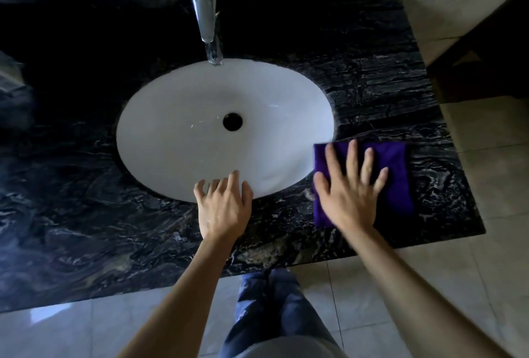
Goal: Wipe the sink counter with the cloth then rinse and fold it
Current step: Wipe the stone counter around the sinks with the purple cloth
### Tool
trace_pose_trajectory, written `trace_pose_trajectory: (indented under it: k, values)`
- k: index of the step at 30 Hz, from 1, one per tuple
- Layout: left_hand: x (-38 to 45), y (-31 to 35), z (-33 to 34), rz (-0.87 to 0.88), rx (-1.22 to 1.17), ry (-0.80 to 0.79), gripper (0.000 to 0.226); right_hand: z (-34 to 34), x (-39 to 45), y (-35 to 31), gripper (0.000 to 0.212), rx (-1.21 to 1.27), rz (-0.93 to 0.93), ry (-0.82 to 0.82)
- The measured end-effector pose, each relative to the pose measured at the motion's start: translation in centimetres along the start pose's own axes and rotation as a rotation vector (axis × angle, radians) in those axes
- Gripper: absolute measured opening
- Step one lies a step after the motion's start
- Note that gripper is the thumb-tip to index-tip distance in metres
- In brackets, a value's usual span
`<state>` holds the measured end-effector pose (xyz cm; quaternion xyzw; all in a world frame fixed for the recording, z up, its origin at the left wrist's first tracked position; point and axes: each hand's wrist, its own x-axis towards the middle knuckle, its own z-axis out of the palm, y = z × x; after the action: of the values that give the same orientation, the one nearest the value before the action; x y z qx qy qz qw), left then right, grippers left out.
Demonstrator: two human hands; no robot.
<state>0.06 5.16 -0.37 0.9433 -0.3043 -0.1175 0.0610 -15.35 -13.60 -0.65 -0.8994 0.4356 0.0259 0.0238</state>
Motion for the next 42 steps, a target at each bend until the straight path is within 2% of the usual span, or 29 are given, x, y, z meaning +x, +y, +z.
trace_pose_trajectory:
  k: [4, 8, 10, 15, 17, 19, 21, 23, 25, 33, 42]
  values:
    - [0.1, -0.2, -0.1, -0.015, -0.235, 0.053, 0.05, 0.4, -8.7, -6.9, 0.057, 0.106, -0.26, 0.023]
    - [-0.2, -0.3, -0.1, 0.002, -0.203, 0.065, 0.052, 0.7, -8.4, -6.7, 0.053, 0.134, -0.385, -0.014]
    - [-0.1, -0.5, 0.0, -0.003, -0.146, 0.047, 0.052, 0.5, -5.2, -4.6, 0.054, 0.115, -0.364, -0.015]
    - [0.1, -0.4, -0.1, -0.025, -0.076, -0.01, 0.05, -0.1, 5.2, 2.7, 0.058, 0.023, -0.091, -0.017]
    - [0.2, -0.1, -0.3, -0.034, -0.071, -0.031, 0.047, -0.1, 5.6, 3.0, 0.061, 0.021, -0.02, -0.005]
    - [0.2, 0.1, -0.3, -0.038, -0.057, -0.035, 0.044, 0.2, 2.6, 0.6, 0.06, 0.023, 0.038, 0.035]
    - [0.3, 0.3, -0.4, -0.03, -0.058, -0.045, 0.042, 0.4, -2.7, -3.1, 0.056, 0.048, -0.04, 0.063]
    - [0.2, 0.3, -0.4, -0.02, -0.072, -0.031, 0.043, 0.5, -8.2, -7.0, 0.058, 0.11, -0.198, 0.019]
    - [0.2, 0.3, -0.5, -0.014, -0.087, -0.018, 0.046, 0.7, -10.9, -9.4, 0.062, 0.115, -0.281, -0.036]
    - [0.1, 0.2, -0.5, -0.004, -0.105, -0.016, 0.045, 0.4, -9.4, -6.2, 0.057, 0.108, -0.432, -0.083]
    - [0.2, -0.1, -0.3, -0.021, -0.116, 0.009, 0.041, 0.5, -7.3, -4.8, 0.054, 0.077, -0.452, -0.046]
